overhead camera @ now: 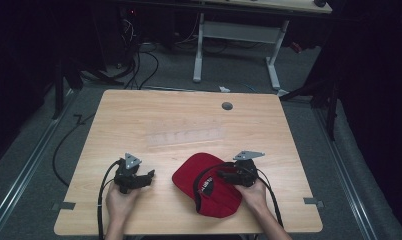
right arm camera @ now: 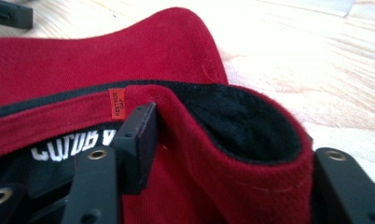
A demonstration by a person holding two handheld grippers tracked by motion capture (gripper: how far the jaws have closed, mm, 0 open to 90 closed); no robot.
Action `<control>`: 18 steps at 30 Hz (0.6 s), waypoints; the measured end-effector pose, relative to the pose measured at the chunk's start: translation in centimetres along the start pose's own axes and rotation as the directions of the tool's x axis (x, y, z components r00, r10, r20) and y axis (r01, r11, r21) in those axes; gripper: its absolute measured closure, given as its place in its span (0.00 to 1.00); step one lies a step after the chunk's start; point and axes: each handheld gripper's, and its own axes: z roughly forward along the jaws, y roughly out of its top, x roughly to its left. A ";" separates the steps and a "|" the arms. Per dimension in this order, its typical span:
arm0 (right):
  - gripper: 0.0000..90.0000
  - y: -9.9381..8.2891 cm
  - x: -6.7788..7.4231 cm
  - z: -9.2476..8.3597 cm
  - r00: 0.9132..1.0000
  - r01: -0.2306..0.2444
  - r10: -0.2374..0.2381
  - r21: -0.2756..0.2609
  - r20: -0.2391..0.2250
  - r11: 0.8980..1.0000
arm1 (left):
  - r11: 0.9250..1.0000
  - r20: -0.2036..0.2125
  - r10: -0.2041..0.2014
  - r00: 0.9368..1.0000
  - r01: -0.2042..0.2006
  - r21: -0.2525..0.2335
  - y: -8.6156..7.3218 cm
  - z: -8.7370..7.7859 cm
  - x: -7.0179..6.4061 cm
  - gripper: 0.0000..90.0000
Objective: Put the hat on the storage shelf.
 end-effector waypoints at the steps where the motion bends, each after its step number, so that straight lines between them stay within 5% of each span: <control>1: 0.52 0.0 0.0 0.1 1.000 -0.001 0.001 0.005 0.002 1.000 | 1.000 0.001 -0.002 1.000 0.002 -0.002 0.0 0.0 0.0 0.31; 18: 0.84 -0.5 0.4 0.0 0.995 0.100 -0.100 0.002 0.008 0.995 | 1.000 0.000 -0.002 1.000 0.002 -0.002 0.0 0.0 0.0 0.31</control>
